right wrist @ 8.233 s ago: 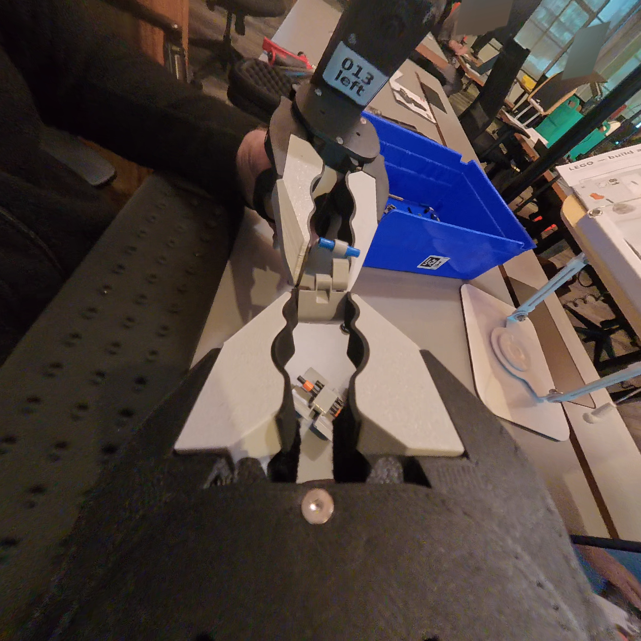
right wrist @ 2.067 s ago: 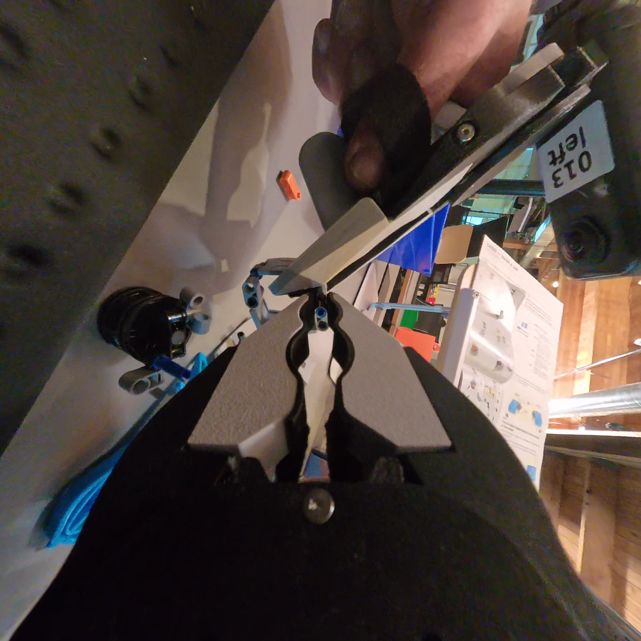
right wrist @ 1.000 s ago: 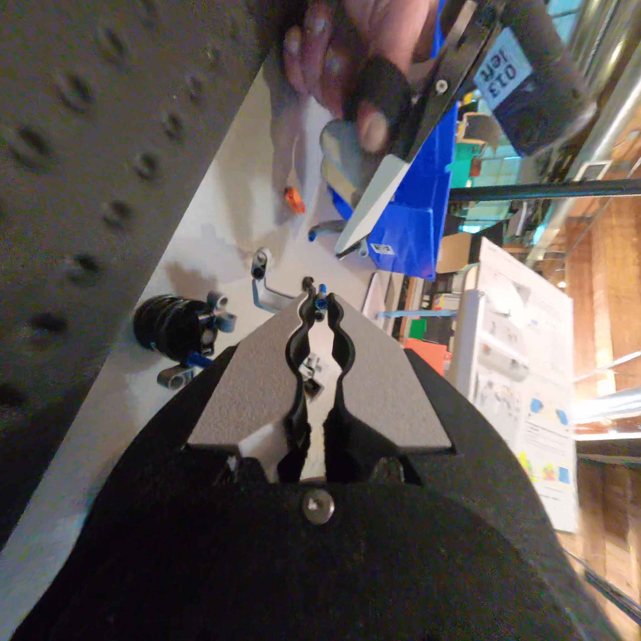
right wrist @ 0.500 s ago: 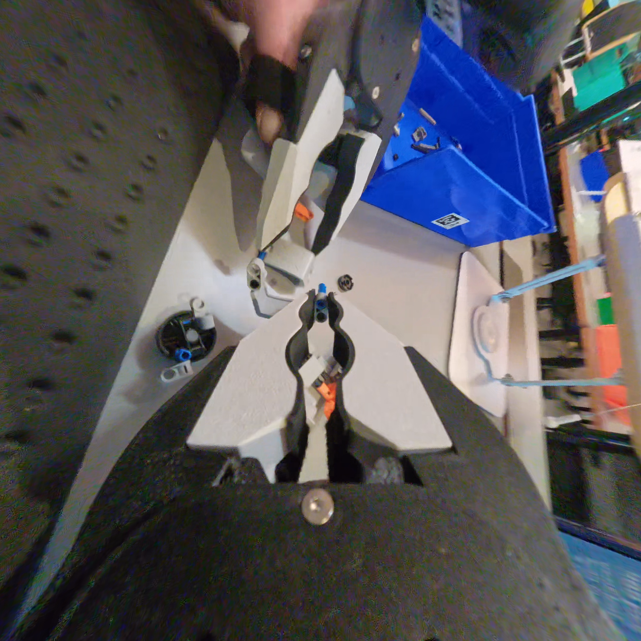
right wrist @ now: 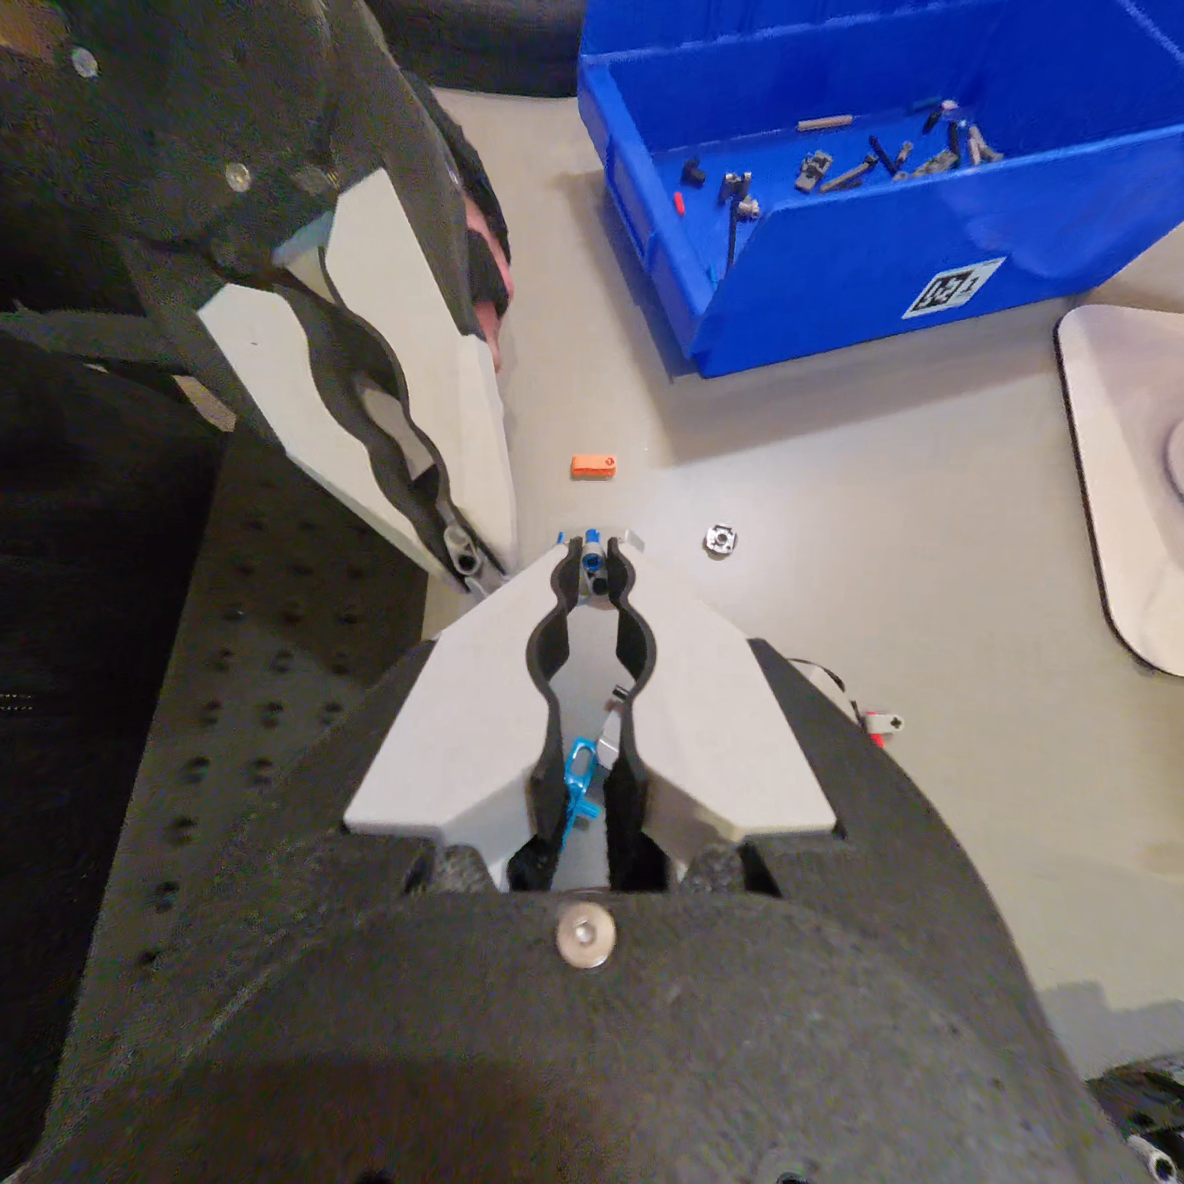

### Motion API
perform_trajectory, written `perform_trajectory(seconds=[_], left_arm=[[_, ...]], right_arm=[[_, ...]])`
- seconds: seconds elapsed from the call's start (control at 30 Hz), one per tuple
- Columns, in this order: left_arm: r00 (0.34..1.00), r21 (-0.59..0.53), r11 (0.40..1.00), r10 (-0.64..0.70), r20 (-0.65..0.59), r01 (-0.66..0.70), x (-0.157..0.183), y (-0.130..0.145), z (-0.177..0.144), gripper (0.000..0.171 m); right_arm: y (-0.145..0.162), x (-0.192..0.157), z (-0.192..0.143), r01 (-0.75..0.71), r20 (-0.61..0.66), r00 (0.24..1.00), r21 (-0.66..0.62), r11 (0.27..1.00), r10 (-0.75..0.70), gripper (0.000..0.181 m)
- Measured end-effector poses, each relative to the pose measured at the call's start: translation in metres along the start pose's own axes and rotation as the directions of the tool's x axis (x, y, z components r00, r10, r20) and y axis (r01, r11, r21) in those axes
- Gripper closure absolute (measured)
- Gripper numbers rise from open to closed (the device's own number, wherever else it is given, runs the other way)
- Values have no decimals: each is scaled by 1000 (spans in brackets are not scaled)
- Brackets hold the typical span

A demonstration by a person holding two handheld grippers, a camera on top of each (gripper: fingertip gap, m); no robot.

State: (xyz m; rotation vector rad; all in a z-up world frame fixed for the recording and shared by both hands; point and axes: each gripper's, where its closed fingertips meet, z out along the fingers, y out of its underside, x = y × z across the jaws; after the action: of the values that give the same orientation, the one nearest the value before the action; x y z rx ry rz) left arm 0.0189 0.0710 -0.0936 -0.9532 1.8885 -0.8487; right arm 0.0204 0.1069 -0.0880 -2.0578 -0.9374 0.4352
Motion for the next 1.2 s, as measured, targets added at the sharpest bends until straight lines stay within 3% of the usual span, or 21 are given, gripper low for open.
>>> perform_trajectory(seconds=[0.13,0.23,0.33,0.4,0.47,0.53,0.67,0.77,0.83,0.93,1.0,1.1,1.2], left_arm=[[970,156,959,-227,-85,238,-8,-16,-15,167],[872,306,820,-422,-246,483,-24,-33,-36,167],[726,335,655,-519,-451,677,-32,-43,-48,166],[617,287,574,-535,-578,767,-30,-47,-51,166],[546,238,541,-528,-651,807,-25,-51,-50,167],[529,218,535,-541,-654,816,-25,-52,-46,167],[451,226,436,-526,-721,871,-30,-63,-57,167],[451,236,421,-537,-713,875,-30,-67,-55,167],[428,230,397,-537,-727,889,-30,-70,-55,167],[432,244,385,-542,-721,890,-32,-74,-53,166],[467,280,390,-557,-687,877,-39,-71,-54,153],[572,350,457,-573,-587,818,-47,-65,-56,148],[744,411,620,-531,-406,668,-48,-61,-55,145]], right_arm=[[-22,5,-18,22,-61,998,110,994,-15,169],[-35,-1,-39,50,-72,997,178,983,-38,151],[-46,-18,-48,208,-127,975,200,957,-185,143],[-51,-25,-48,357,-217,922,156,921,-321,147],[-49,-27,-42,465,-279,857,59,883,-433,148],[-46,-26,-37,551,-321,783,-38,834,-532,146],[-43,-25,-31,640,-391,653,-173,748,-649,145],[-44,-26,-27,631,-425,645,-172,757,-635,141],[-47,-25,-32,613,-459,651,-150,775,-604,160],[-48,-24,-36,554,-459,717,-80,829,-524,161],[-48,-23,-40,472,-424,801,12,882,-423,161],[-49,-18,-52,295,-315,921,182,938,-229,161],[-52,-14,-62,67,-145,989,336,939,-18,161]])
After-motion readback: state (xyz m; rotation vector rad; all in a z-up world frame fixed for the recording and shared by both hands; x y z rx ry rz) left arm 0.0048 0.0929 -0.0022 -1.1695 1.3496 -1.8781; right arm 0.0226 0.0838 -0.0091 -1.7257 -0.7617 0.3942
